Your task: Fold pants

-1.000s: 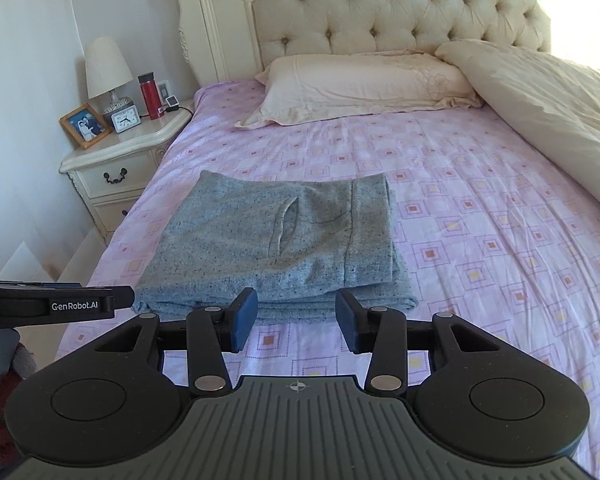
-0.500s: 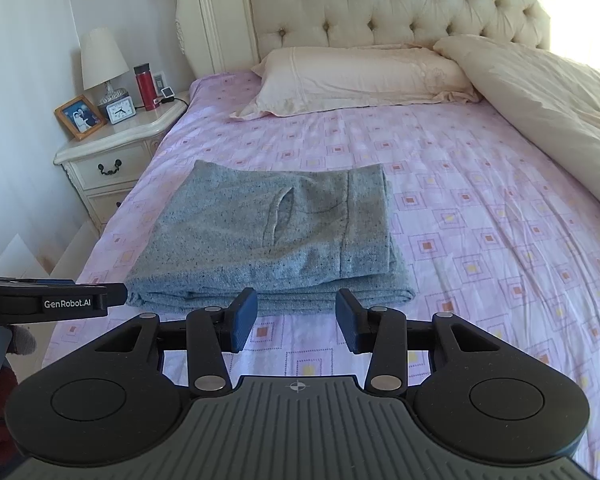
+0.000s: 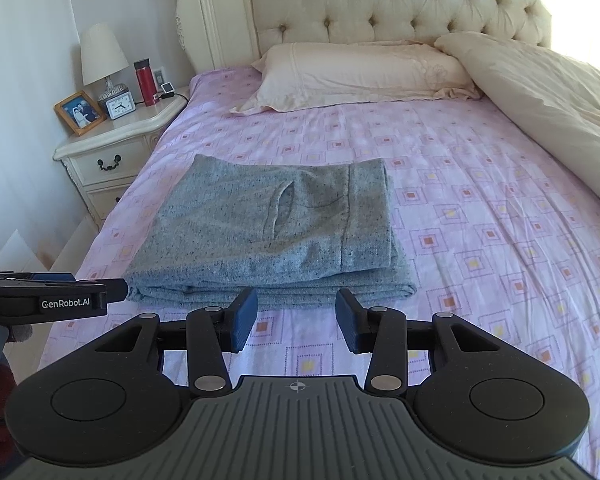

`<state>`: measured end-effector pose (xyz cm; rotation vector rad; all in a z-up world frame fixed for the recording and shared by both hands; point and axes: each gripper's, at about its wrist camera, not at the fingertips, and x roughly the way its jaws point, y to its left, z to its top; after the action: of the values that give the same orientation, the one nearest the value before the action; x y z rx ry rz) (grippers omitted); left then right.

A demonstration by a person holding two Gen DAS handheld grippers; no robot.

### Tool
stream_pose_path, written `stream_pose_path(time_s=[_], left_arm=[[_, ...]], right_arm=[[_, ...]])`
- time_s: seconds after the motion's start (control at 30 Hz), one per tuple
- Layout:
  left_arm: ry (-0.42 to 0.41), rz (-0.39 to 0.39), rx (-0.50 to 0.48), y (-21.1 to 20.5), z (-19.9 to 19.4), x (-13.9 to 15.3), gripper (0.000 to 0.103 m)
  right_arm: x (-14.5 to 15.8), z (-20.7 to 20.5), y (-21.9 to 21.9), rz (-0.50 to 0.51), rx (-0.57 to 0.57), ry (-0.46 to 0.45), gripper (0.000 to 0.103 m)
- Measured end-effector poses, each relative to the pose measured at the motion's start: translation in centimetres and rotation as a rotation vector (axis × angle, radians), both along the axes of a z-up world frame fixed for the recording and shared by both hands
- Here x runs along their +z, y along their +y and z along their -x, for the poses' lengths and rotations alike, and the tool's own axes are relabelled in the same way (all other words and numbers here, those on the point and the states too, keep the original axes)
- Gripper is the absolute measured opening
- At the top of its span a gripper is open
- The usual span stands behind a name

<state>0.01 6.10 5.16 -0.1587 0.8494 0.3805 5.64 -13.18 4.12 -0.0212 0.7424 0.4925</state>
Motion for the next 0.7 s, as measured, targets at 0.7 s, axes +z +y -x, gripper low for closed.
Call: stream_pose_path(time_s=[0.7], left_arm=[[0.0,0.006,-0.012,0.0,0.04,-0.02,0.065]], right_arm=[[-0.29,-0.02,0.17,0.01,0.01,0.01,0.042]])
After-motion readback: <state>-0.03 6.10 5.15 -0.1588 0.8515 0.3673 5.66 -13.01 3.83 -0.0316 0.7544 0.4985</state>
